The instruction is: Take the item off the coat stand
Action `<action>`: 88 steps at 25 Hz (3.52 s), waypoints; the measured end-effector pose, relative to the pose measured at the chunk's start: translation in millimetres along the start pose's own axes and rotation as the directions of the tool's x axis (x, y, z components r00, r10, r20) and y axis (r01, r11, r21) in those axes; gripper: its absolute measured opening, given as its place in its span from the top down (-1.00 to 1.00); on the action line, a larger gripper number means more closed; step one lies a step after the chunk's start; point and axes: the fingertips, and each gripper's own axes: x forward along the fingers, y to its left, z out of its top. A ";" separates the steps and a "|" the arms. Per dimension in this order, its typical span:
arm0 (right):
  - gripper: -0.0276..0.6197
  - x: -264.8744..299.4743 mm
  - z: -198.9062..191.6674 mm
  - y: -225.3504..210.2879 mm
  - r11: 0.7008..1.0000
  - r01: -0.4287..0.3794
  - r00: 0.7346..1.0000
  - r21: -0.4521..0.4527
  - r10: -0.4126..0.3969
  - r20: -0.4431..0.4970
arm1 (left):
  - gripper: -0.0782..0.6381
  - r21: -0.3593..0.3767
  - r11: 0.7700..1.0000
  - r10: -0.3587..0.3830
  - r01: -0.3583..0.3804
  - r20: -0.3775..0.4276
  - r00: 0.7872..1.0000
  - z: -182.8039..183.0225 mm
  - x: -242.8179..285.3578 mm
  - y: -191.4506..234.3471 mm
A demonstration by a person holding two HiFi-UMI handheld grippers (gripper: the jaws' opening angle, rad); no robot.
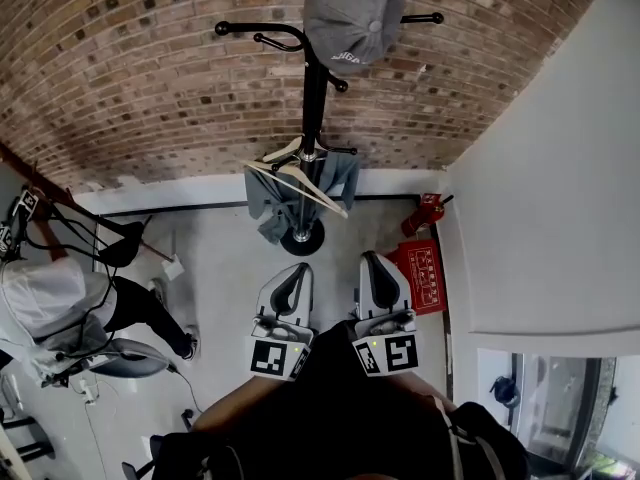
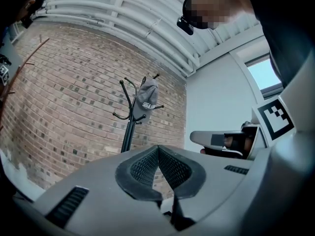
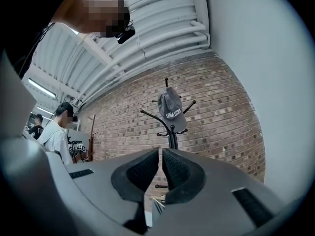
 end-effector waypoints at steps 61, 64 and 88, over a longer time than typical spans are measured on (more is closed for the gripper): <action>0.83 250.6 178.3 -63.8 0.984 -0.114 0.962 -0.138 0.144 0.232 | 0.73 -0.002 0.993 0.120 -0.121 0.068 0.990 12.9 136.2 76.0; 0.84 244.1 191.6 -66.6 0.985 -0.111 0.947 -0.135 0.146 0.287 | 0.73 0.005 0.993 0.119 -0.120 0.059 0.991 9.2 135.6 75.5; 0.84 148.5 275.5 -81.3 0.994 -0.006 0.781 -0.108 0.072 0.620 | 0.73 -0.001 0.998 0.058 -0.058 0.109 0.992 21.9 114.2 48.9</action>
